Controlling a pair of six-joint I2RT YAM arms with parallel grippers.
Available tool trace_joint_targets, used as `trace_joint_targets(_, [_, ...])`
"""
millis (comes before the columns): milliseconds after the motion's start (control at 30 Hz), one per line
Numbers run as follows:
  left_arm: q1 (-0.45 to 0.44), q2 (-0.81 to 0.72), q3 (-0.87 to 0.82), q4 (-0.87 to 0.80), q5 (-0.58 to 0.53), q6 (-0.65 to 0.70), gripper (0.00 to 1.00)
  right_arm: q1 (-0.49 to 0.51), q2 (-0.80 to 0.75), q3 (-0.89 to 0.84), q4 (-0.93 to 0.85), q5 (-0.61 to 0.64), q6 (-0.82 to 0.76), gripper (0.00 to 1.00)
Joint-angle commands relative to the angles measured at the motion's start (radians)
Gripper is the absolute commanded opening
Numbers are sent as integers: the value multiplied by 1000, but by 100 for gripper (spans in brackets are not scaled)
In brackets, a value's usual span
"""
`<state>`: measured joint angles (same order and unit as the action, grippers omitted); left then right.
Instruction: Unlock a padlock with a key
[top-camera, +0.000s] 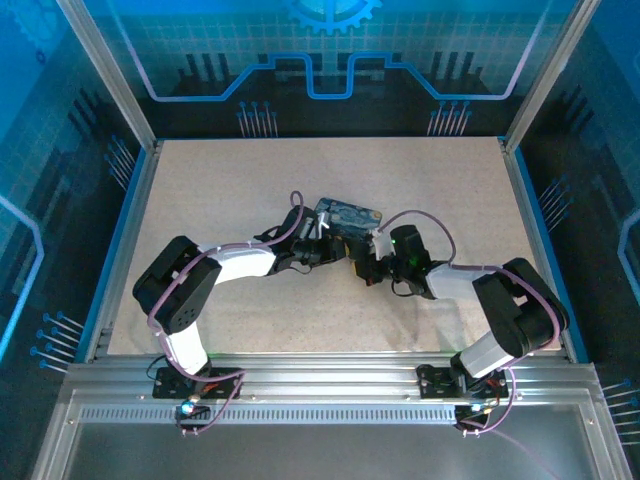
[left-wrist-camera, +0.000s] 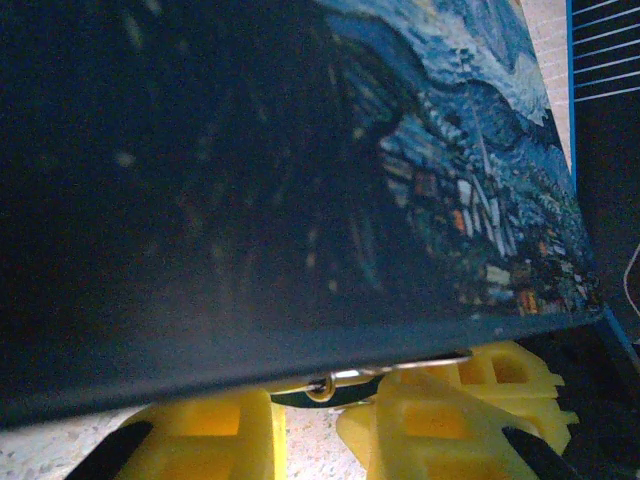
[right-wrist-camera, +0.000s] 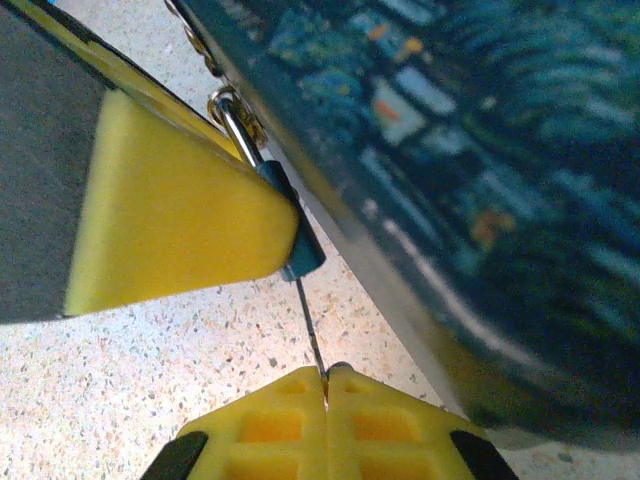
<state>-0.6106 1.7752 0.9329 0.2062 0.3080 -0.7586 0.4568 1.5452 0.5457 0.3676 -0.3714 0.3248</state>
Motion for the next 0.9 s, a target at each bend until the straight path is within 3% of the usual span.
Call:
trace_joint_targets(0, [-4,-27,0,0,20,8,17,-15,19,31,22,-17,11,0])
trace_joint_targets(867, [-4,-11,1,-10,22,13,18,-30,4,25,61,-44,13,0])
